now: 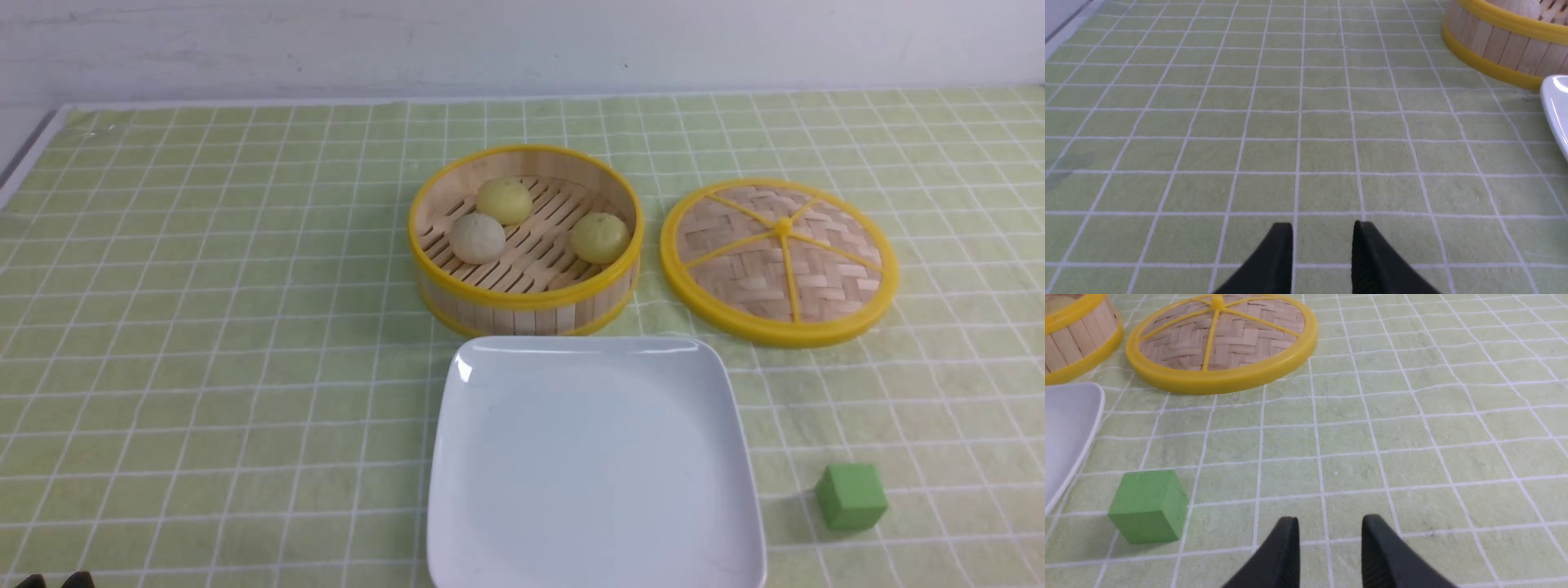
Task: Put the steamed buns into the plate on the green tablecloth.
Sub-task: 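Reach toward a bun in the bamboo steamer with the right gripper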
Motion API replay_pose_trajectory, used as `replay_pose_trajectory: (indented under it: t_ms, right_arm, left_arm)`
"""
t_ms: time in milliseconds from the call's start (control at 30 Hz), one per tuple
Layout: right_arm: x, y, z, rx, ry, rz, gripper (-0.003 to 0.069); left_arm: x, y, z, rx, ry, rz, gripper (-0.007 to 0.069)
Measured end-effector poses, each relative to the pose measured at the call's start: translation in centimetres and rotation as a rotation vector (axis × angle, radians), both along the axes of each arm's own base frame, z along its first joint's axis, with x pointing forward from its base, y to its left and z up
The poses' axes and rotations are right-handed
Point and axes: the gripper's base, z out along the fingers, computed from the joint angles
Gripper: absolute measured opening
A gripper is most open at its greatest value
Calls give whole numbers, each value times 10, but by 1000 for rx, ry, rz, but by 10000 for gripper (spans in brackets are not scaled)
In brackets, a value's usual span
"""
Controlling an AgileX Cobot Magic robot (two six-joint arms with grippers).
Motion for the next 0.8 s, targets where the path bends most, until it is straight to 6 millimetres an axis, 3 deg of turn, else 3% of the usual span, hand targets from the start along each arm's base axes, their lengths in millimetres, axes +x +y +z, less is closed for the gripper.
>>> replay_pose_trajectory:
  t_ms: [300, 333, 500, 533, 567, 667, 800]
  right_arm:
    - [0, 1, 0, 21, -1, 0, 240]
    - [0, 1, 0, 50, -2, -2, 240]
    - [0, 11, 1, 419, 1, -14, 240]
    - [0, 11, 1, 435, 4, -15, 240]
    - [0, 14, 2, 555, 10, -15, 240]
    - [0, 19, 3, 716, 16, -9, 240]
    - [0, 21, 5, 798, 15, -1, 240]
  left_arm:
    - [0, -1, 0, -67, 2, 5, 240]
    - [0, -3, 0, -126, 5, 8, 240]
    - [-1, -16, 1, -829, 73, 70, 240]
    - [-1, -17, 2, -871, 78, 77, 240]
    - [-2, -20, 3, -1066, 108, 93, 240]
    - [-2, -24, 6, -1324, 147, 119, 240]
    - [-2, -25, 8, -1403, 156, 125, 240]
